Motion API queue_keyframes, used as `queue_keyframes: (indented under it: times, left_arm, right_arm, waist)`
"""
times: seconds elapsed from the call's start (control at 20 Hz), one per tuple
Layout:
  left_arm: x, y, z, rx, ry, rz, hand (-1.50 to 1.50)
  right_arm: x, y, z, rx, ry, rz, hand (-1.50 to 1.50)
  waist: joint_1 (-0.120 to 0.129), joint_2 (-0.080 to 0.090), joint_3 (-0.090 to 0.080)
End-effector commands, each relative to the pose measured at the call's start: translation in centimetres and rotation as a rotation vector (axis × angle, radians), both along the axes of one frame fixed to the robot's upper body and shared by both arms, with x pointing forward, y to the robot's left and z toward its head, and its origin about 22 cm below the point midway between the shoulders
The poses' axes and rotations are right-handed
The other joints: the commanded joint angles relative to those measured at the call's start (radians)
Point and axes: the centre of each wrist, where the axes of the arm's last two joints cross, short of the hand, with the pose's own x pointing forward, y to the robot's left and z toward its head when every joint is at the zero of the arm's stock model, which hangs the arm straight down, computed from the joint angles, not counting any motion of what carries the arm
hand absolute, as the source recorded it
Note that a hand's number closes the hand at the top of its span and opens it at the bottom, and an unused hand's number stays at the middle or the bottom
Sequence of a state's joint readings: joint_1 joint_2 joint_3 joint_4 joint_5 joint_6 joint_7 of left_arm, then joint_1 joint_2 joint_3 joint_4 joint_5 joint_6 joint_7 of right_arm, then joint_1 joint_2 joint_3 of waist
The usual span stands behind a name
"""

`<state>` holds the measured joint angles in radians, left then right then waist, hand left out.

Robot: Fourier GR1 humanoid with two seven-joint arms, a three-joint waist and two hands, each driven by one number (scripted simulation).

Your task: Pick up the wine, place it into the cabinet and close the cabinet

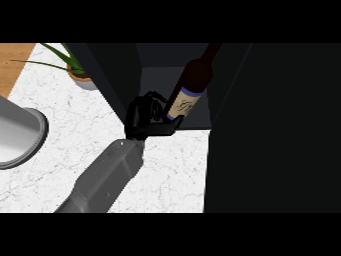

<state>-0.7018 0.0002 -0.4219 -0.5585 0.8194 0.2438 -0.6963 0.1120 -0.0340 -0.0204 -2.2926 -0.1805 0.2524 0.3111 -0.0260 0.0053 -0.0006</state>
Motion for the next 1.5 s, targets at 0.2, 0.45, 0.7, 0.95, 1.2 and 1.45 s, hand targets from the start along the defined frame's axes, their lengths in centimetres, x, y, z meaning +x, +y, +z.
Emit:
queue_keyframes:
  times: [0.2, 0.45, 0.7, 0.95, 1.2, 1.45]
  left_arm:
    - [1.9, -1.2, 2.3, -0.024, 0.039, -0.026, 1.50]
    - [2.5, -0.3, 1.5, -0.049, -0.004, -0.020, 1.50]
    - [3.8, -1.2, 3.5, -0.045, 0.013, 0.017, 1.50]
    - [4.5, -0.1, 3.1, 0.009, 0.071, 0.057, 1.50]
    - [5.3, 0.1, 3.8, 0.040, 0.089, 0.054, 1.50]
    - [4.1, 0.9, 1.8, 0.005, 0.068, 0.099, 1.50]
  right_arm:
    - [0.5, -1.0, -1.4, 0.006, -0.004, -0.010, -1.50]
    - [1.4, 0.0, -0.2, 0.004, 0.011, 0.003, -1.50]
    - [0.7, -0.3, -1.4, 0.007, -0.020, 0.012, -1.50]
    - [1.4, 1.1, 0.0, 0.009, -0.013, 0.011, -1.50]
    - [1.1, 0.8, 0.0, -0.008, -0.011, 0.023, -1.50]
    - [0.0, 1.5, 1.1, 0.018, -0.027, 0.053, -1.50]
  waist:
    - [0.006, -0.002, 0.001]
    - [-0.003, 0.003, 0.000]
    - [-0.016, 0.004, 0.000]
    - [-0.016, 0.007, 0.000]
    - [-0.034, 0.013, -0.001]
    - [-0.043, 0.013, -0.001]
